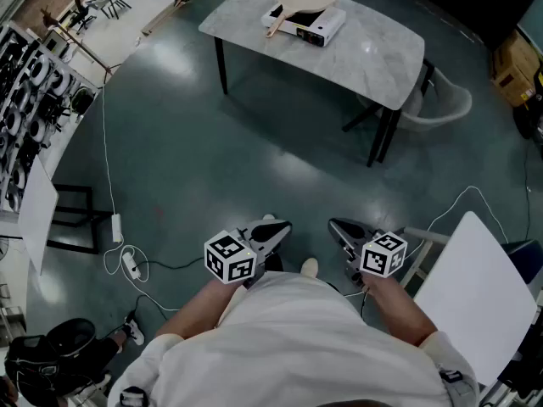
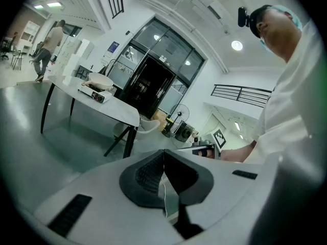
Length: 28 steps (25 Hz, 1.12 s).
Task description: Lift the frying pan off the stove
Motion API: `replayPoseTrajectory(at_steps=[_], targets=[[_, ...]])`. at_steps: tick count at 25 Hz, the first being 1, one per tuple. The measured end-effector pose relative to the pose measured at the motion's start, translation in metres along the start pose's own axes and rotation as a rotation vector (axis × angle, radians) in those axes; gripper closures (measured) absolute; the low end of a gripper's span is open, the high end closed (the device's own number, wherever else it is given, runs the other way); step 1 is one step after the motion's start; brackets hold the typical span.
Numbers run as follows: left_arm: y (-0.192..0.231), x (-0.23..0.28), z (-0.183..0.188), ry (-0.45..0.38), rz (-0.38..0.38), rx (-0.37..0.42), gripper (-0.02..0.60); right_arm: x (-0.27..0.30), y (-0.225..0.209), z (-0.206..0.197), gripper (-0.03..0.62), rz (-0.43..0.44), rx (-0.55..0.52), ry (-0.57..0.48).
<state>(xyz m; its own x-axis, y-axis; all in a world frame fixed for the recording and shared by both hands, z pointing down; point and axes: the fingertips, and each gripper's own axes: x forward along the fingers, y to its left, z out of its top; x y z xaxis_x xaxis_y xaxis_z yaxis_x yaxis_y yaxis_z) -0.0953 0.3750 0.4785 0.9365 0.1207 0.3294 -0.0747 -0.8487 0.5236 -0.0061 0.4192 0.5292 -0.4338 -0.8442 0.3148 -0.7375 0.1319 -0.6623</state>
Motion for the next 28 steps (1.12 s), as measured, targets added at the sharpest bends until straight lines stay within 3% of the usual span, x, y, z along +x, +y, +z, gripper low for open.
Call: replayPoseTrajectory(at_steps=[6, 12, 20, 24, 28], targets=[[0.047, 0.015, 0.033, -0.037, 0.003, 0.016, 0.561, 0.043, -0.023, 0.043, 0.591, -0.001, -0.038, 0.004], [0.119, 0.025, 0.096, -0.061, -0.042, 0.010, 0.561, 0.107, -0.051, 0.114, 0.591, -0.064, -0.037, 0.000], [0.225, 0.015, 0.165, -0.062, -0.041, 0.051, 0.560, 0.198, -0.089, 0.209, 0.586, -0.066, 0.100, -0.089], [0.262, 0.018, 0.185, -0.095, -0.015, 0.018, 0.560, 0.229, -0.116, 0.241, 0.515, -0.053, 0.149, -0.086], [0.309, 0.042, 0.215, -0.107, 0.017, -0.018, 0.542, 0.266, -0.166, 0.299, 0.474, -0.017, 0.211, -0.115]])
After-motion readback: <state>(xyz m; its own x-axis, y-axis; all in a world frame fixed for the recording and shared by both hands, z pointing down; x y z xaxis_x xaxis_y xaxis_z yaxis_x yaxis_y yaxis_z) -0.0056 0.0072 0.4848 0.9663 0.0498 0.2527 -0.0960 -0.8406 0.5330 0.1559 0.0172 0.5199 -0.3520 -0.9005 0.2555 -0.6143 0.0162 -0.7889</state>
